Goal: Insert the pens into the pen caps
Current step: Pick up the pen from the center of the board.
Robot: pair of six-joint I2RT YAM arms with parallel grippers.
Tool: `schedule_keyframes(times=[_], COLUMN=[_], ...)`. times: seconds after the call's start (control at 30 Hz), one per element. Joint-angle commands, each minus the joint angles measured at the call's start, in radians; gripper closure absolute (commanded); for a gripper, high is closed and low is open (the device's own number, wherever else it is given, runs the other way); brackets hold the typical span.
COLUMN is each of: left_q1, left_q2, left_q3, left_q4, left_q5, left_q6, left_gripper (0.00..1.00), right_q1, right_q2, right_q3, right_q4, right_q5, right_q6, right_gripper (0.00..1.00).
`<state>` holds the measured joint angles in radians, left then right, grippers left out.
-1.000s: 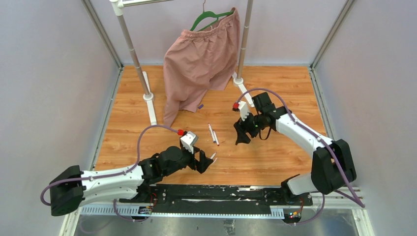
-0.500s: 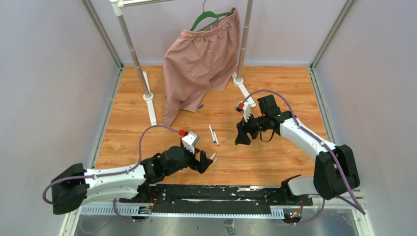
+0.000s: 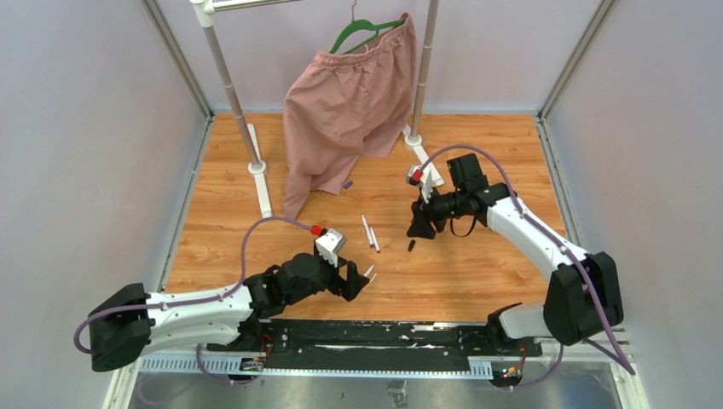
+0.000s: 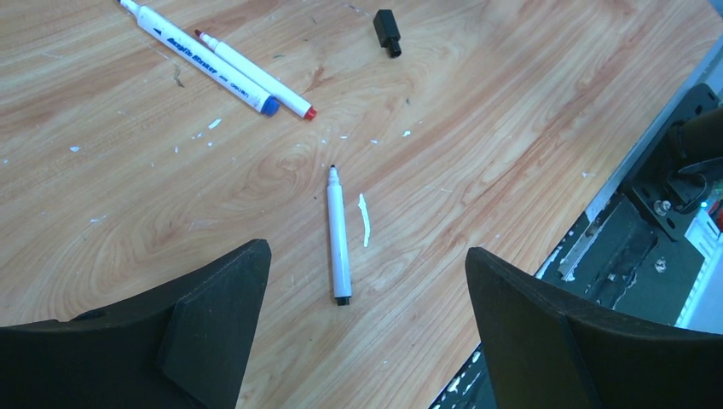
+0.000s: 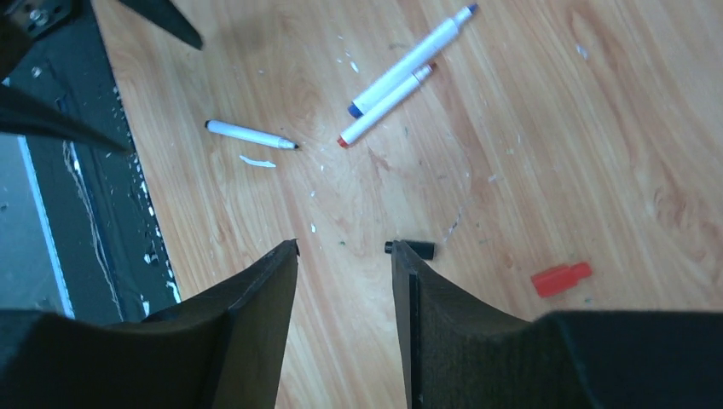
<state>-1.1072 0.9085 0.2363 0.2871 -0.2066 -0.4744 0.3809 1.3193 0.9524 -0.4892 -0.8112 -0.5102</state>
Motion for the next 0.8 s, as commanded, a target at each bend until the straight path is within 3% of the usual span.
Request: schedule_keyframes(times=[0.0, 0.1, 0.23, 0.33, 0.47, 0.77], left_q1=[0.008, 0.009, 0.008, 0.007, 0.009, 0.010], left_q2=[-0.030, -0.039, -0.047, -0.046, -0.033, 0.254], left_q3=[-0.004, -0.009, -0.014, -0.014, -0.010, 0.214], left_q4=[0.021, 0.021, 0.021, 0.021, 0.021, -0.215], left_q5=[-0.010, -0.011, -0.017, -0.019, -0.028, -0.023], left_q6=[0.008, 0.007, 0.004, 0.002, -0.005, -0.027], left_gripper=[0.10, 0.10, 0.10, 0.11, 0.15, 0.46], right_q1=[-0.004, 0.006, 0.029, 0.033, 0.038, 0.034], right_q2=[0.044, 0.055, 0.105, 0.136, 0.148, 0.088], right_q3=[0.006, -0.027, -0.001, -0.011, -0.030, 0.040], right_q4=[-0.017, 0.036, -0.009, -0.015, 0.023, 0.001], right_q5=[0.147, 0.262, 0.427, 0.433, 0.370, 0.189], right_q6=[0.317, 0.477, 0.611, 0.634, 0.583, 0.282], right_gripper=[0.51, 0.55, 0.53, 0.51, 0.50, 0.48])
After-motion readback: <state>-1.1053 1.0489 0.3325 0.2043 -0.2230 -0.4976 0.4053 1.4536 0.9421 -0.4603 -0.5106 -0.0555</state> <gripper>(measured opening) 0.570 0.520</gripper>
